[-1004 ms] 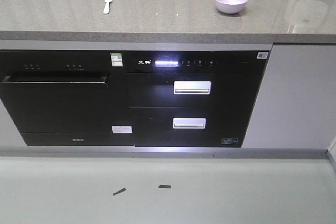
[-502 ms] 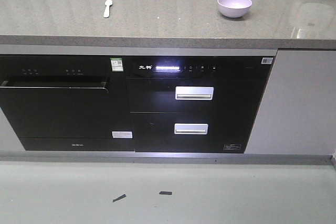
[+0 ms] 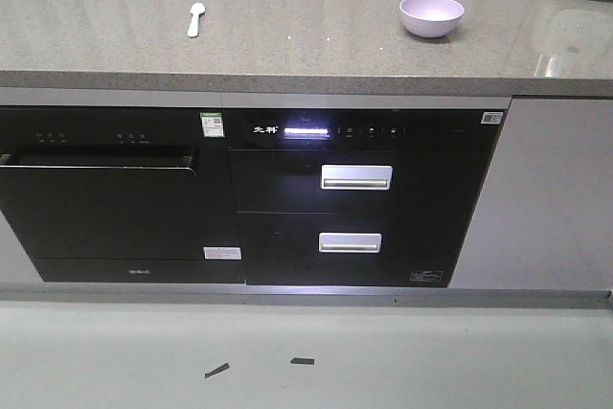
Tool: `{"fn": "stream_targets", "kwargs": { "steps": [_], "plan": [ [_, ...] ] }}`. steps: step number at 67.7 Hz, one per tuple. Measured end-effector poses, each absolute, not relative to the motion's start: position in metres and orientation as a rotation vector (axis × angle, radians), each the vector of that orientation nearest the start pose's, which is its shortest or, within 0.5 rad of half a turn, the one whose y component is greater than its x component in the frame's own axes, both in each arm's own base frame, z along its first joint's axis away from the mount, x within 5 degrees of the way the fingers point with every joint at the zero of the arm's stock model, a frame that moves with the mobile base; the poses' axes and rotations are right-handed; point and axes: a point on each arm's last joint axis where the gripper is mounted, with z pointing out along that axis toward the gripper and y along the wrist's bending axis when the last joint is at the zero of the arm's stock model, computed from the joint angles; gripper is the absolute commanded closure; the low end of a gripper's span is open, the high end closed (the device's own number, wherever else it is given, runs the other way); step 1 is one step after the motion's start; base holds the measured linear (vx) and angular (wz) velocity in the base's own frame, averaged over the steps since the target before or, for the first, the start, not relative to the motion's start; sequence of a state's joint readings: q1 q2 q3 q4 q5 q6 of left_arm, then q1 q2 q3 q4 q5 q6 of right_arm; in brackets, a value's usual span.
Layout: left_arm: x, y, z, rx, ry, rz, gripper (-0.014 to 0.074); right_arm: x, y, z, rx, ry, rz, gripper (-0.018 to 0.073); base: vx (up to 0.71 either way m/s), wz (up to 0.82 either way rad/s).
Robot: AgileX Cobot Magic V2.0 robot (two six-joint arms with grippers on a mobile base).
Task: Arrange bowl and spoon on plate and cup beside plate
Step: 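Continue driving closer to the counter holding the spoon and bowl, then approach the counter edge until the spoon and bowl are within reach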
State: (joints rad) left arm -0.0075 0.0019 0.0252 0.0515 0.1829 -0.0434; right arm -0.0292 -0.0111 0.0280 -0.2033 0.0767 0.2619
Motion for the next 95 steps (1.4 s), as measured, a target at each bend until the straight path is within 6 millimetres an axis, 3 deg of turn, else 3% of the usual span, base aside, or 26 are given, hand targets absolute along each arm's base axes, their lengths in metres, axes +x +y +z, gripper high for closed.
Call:
{"fn": "stream_targets", "kwargs": {
  "steps": [95],
  "plan": [
    [0.057,0.0004,0.188,0.005,1.693,0.008,0.0603,0.0567,-0.0031,0.1975,0.082,1.573,0.011,0.0562,0.05,-0.01]
  ]
}}
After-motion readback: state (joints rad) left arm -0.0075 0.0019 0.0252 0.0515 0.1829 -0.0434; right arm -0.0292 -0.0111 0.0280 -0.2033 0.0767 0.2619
